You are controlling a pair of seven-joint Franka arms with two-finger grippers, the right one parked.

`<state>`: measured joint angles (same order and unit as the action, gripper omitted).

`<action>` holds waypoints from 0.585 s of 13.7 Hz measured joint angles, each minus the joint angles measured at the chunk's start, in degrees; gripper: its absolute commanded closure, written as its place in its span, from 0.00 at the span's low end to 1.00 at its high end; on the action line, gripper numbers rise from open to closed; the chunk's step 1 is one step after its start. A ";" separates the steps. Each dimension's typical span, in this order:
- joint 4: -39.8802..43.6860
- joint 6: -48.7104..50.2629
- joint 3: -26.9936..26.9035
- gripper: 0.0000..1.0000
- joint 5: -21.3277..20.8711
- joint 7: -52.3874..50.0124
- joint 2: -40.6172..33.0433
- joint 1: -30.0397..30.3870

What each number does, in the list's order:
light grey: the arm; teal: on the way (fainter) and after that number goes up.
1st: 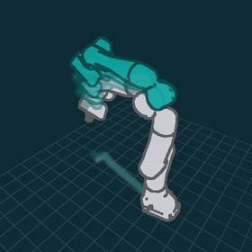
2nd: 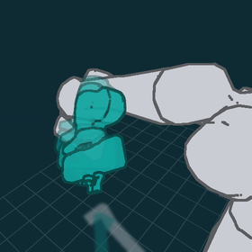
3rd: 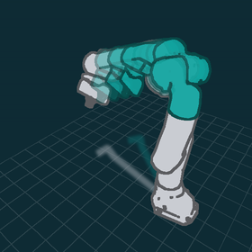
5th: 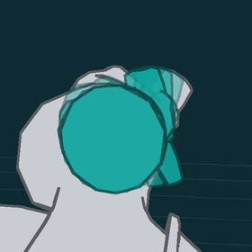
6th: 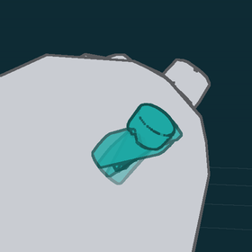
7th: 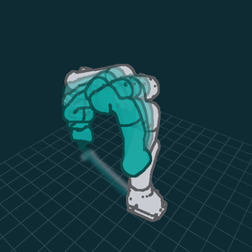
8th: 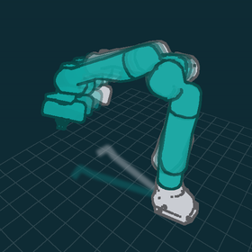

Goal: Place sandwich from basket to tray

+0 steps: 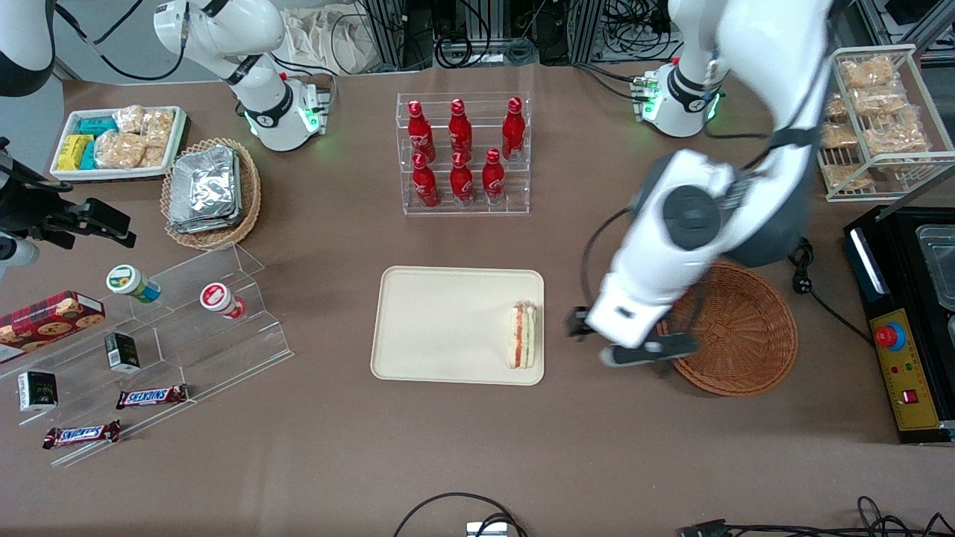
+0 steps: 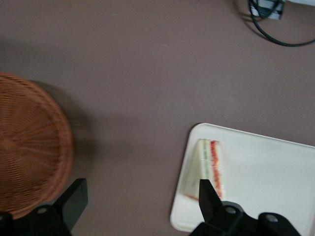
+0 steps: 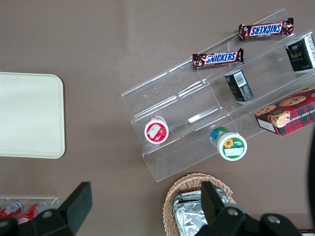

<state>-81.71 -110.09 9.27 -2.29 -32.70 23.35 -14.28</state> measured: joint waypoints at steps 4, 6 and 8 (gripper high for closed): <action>-4.29 12.16 -2.78 0.00 1.02 14.85 -11.44 7.98; -9.58 12.73 -2.88 0.00 1.14 19.39 -16.47 11.54; -13.25 12.90 -2.91 0.00 1.31 22.63 -20.16 13.82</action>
<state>-94.96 -97.19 6.35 -0.97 -10.08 3.19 -0.46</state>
